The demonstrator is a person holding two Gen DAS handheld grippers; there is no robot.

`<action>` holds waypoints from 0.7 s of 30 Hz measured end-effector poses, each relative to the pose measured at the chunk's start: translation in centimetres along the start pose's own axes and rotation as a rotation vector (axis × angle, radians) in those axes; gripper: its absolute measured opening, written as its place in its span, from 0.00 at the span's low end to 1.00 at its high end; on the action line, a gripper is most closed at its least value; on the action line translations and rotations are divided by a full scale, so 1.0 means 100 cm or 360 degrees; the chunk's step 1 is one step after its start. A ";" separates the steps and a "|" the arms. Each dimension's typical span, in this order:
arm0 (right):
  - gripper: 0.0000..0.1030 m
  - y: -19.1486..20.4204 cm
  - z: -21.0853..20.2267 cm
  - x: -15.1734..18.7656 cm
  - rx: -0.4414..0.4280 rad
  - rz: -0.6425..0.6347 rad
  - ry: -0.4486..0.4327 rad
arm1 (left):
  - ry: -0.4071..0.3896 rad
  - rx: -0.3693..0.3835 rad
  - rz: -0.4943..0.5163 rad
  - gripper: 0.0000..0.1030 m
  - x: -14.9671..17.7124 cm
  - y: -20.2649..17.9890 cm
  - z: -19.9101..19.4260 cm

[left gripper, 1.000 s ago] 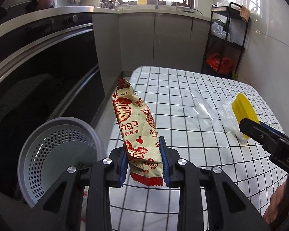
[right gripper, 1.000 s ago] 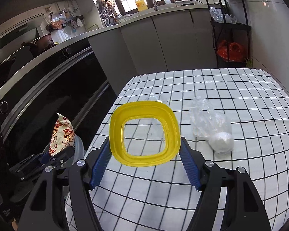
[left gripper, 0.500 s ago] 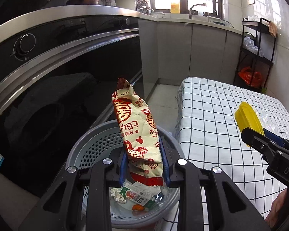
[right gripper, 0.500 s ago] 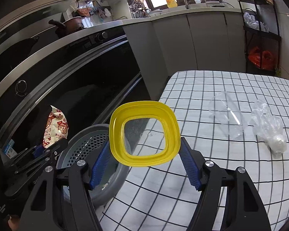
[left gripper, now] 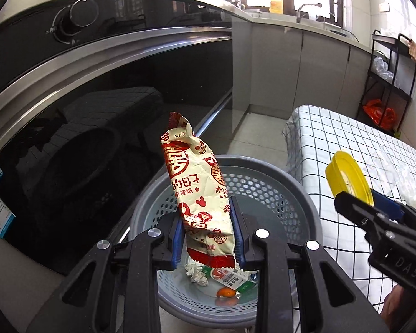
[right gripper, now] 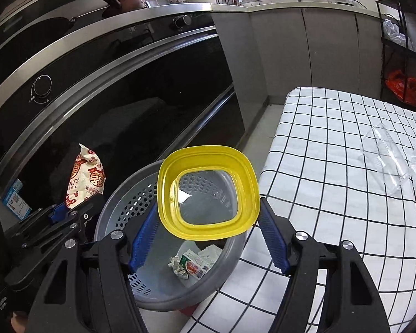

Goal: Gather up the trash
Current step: 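Carry the wrapper and yellow lid in both tools over the wastebasket, then open the left tool to drop the wrapper while the right tool releases the lid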

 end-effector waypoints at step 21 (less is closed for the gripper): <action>0.65 0.027 0.047 0.004 -0.0037 -0.0049 0.0149 | 0.0205 -0.0048 -0.0086 0.32 0.012 0.043 0.032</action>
Point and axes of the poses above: each gripper's, at about its wrist camera, not at the fingertips, and z roughly the way its jaws point, y to its left, x to its underside, the point moved 7 cm from there along z, roughly the way its jaws point, and after that the axes turned 10 degrees about -z, right-handed, at the moved point
